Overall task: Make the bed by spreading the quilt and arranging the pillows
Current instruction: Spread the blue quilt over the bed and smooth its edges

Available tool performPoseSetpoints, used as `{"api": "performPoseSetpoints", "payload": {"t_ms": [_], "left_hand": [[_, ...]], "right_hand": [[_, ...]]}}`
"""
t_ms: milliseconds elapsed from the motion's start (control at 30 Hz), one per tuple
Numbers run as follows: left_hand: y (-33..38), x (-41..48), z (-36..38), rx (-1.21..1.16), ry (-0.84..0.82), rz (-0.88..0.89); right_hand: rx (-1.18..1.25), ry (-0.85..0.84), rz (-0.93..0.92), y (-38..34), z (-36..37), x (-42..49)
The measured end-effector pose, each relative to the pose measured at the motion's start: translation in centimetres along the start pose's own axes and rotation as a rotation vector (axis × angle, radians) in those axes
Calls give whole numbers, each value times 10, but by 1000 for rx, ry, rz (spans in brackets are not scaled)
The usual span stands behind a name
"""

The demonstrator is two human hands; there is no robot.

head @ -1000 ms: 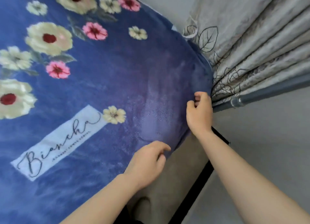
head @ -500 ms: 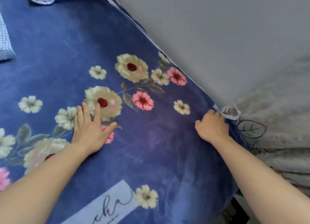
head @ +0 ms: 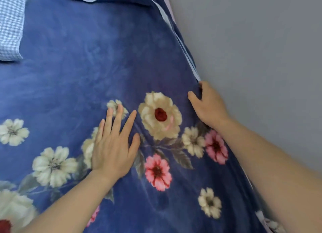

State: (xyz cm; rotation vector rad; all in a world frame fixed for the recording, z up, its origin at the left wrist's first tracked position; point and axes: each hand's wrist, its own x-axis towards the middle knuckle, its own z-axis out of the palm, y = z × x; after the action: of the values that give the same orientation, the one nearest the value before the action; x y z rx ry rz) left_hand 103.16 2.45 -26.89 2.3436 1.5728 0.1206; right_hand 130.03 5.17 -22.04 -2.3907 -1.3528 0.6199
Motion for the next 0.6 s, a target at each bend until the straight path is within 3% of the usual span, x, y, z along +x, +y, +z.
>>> {"api": "performPoseSetpoints", "payload": {"t_ms": [267, 367, 433, 500, 600], "left_hand": [[-2, 6, 3, -2, -23, 17], [-4, 5, 1, -18, -44, 10], [-5, 4, -3, -110, -25, -3], [-4, 8, -16, -254, 64, -29], [-14, 18, -44, -251, 213, -124]], "right_hand": [[-146, 103, -24, -57, 45, 89], [-289, 65, -257, -77, 53, 83], [-490, 13, -475, -84, 27, 84], [-657, 99, -607, -80, -25, 96], [-735, 163, -571, -58, -77, 108]]}}
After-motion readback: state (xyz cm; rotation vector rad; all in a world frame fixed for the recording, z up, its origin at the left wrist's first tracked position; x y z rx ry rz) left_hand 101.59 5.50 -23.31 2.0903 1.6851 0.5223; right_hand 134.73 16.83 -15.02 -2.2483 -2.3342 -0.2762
